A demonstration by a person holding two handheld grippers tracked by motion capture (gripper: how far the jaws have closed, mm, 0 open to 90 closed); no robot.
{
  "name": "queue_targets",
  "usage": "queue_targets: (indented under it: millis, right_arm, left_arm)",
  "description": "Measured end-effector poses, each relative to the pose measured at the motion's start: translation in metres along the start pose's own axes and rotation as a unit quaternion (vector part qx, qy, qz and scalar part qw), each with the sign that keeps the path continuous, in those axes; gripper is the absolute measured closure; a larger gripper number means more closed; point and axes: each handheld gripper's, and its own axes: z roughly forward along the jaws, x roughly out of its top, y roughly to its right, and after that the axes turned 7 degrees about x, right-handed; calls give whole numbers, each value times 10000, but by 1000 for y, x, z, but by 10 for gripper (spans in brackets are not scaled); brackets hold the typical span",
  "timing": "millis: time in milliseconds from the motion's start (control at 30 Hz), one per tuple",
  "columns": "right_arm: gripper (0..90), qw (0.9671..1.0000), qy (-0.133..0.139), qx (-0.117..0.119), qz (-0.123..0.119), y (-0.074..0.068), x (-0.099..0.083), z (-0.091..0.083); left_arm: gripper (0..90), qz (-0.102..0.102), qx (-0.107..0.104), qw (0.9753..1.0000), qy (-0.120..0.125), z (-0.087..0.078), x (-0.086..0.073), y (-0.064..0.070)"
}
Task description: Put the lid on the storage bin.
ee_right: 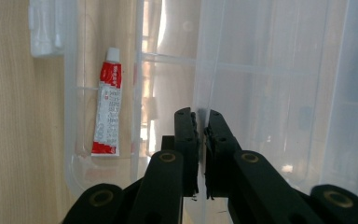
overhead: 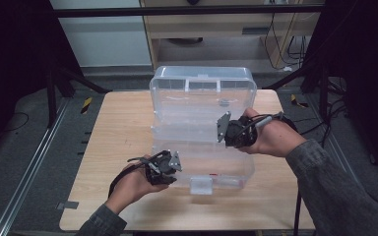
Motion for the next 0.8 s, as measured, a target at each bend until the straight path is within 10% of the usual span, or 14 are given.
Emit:
queue_targets:
  millis: [800]
  right_arm:
    - [847, 9999, 0, 113, -45, -10, -7, 5]
  left_arm:
    - [707, 8, 60, 9999, 111, -2, 3, 6]
